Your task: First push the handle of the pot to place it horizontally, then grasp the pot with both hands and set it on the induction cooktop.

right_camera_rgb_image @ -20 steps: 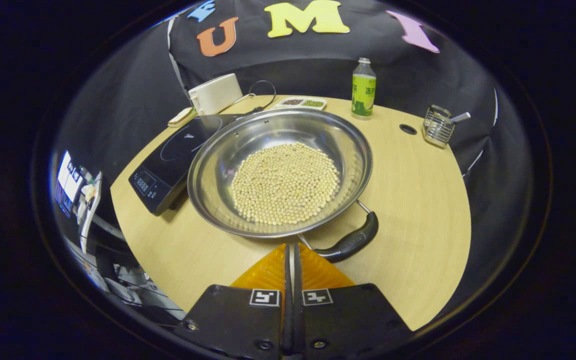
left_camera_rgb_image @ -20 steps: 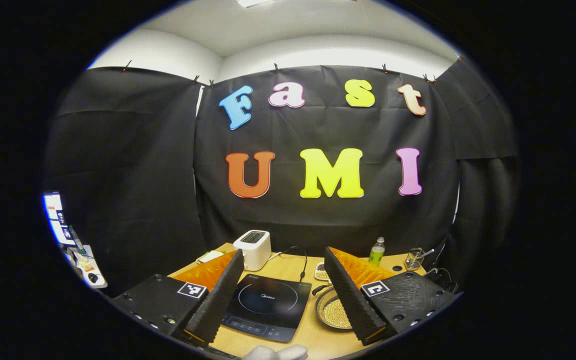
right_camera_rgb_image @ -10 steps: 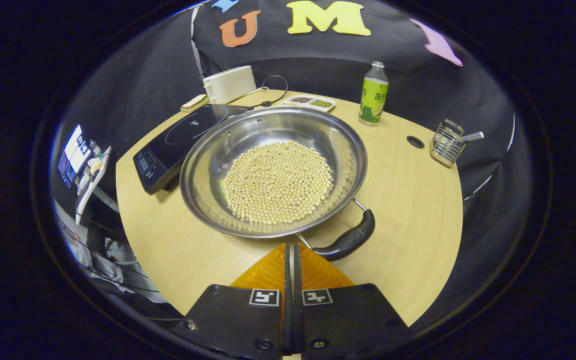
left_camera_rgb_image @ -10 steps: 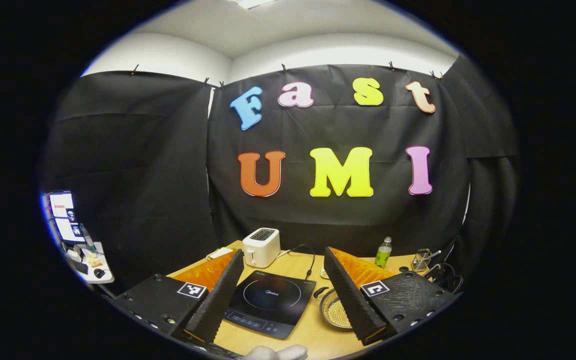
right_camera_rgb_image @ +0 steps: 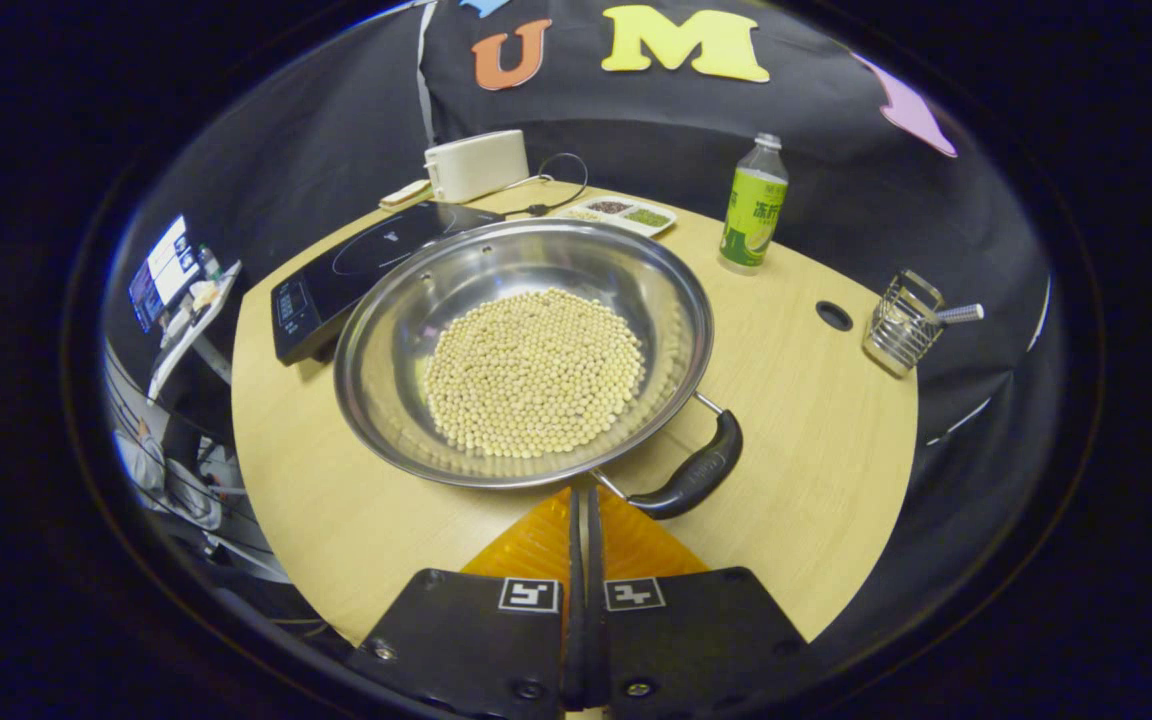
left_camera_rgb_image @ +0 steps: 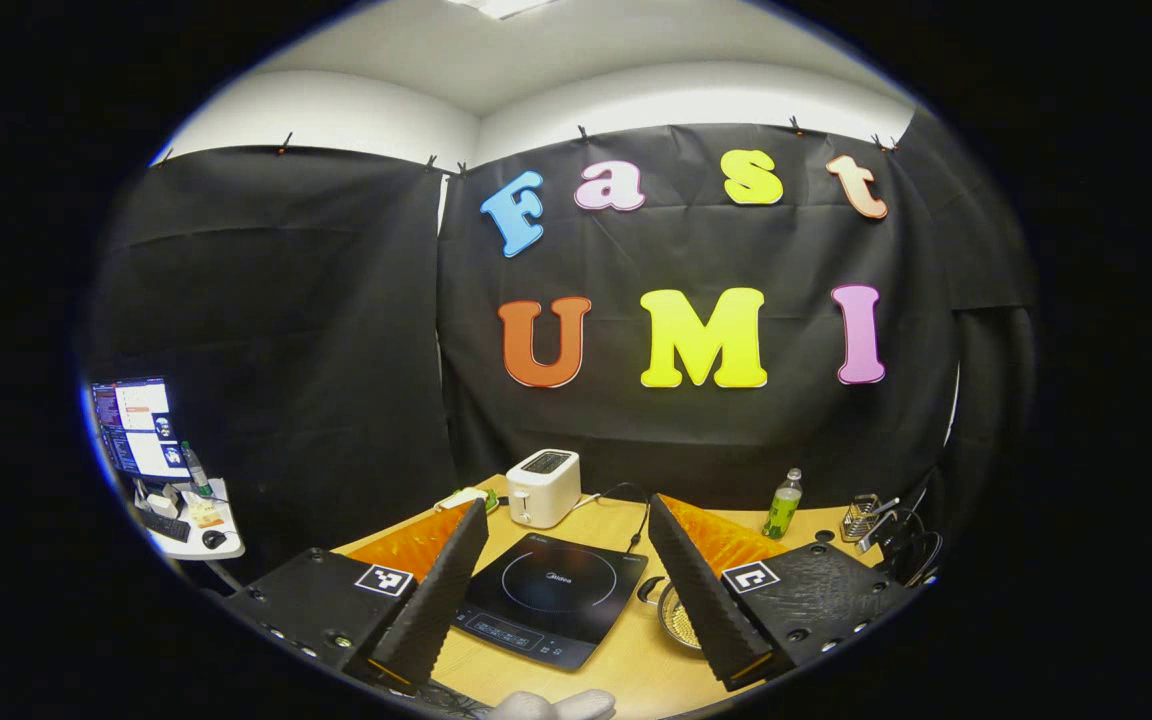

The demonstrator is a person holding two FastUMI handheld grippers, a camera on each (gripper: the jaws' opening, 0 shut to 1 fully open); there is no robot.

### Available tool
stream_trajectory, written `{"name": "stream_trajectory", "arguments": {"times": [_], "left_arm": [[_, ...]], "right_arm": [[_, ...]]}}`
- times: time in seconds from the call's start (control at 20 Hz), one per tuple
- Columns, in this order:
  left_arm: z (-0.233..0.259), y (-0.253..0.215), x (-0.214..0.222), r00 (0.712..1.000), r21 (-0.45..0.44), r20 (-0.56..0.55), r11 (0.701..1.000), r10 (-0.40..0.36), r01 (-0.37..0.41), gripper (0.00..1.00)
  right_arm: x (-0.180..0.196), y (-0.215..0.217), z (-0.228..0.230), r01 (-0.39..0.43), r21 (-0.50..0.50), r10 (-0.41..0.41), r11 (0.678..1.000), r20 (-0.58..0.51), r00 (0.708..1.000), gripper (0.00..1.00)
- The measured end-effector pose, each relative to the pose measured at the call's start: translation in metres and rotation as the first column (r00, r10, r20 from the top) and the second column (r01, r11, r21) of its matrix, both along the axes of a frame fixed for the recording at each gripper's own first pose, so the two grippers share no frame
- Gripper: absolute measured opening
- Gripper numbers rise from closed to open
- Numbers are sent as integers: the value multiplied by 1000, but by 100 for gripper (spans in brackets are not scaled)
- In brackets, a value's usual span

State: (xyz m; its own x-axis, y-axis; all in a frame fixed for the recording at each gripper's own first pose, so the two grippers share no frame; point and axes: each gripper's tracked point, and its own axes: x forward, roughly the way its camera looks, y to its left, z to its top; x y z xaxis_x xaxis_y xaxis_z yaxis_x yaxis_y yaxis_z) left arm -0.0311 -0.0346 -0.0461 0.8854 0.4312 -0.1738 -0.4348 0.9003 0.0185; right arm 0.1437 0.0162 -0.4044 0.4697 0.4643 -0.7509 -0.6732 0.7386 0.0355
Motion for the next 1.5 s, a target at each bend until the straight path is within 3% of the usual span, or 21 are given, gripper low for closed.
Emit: {"name": "stream_trajectory", "arguments": {"times": [0.05,0.4,0.75,0.95,1.05,1.15,1.2,1.3,1.5], "left_arm": [[-1,-1,0,1000,2,-4,1000,-1,1,96],[-2,1,3,1000,5,-13,1000,-18,18,96],[-3,8,8,998,5,-10,998,-59,59,96],[-8,17,15,995,5,1,995,-96,96,96],[-17,20,22,993,16,-6,992,-122,122,96],[-28,17,28,986,14,-16,986,-165,166,96],[-35,17,32,981,5,-26,982,-191,191,96],[-51,14,39,971,-16,-48,972,-236,236,96],[-87,6,53,938,-87,-95,942,-333,325,97]], "right_arm": [[3,-2,1,-7,-3,7,1000,6,1000,0],[26,-7,0,-74,-56,76,996,34,997,4],[31,-16,4,28,-33,-26,999,37,999,4],[21,-24,31,120,-14,-118,993,110,987,0],[8,-25,49,164,8,-163,986,146,976,10],[-9,-23,63,193,20,-194,981,175,965,36],[-19,-23,69,209,23,-210,978,179,961,63],[-34,-26,79,263,27,-263,965,196,945,82],[-58,-33,91,406,78,-414,910,182,892,83]]}}
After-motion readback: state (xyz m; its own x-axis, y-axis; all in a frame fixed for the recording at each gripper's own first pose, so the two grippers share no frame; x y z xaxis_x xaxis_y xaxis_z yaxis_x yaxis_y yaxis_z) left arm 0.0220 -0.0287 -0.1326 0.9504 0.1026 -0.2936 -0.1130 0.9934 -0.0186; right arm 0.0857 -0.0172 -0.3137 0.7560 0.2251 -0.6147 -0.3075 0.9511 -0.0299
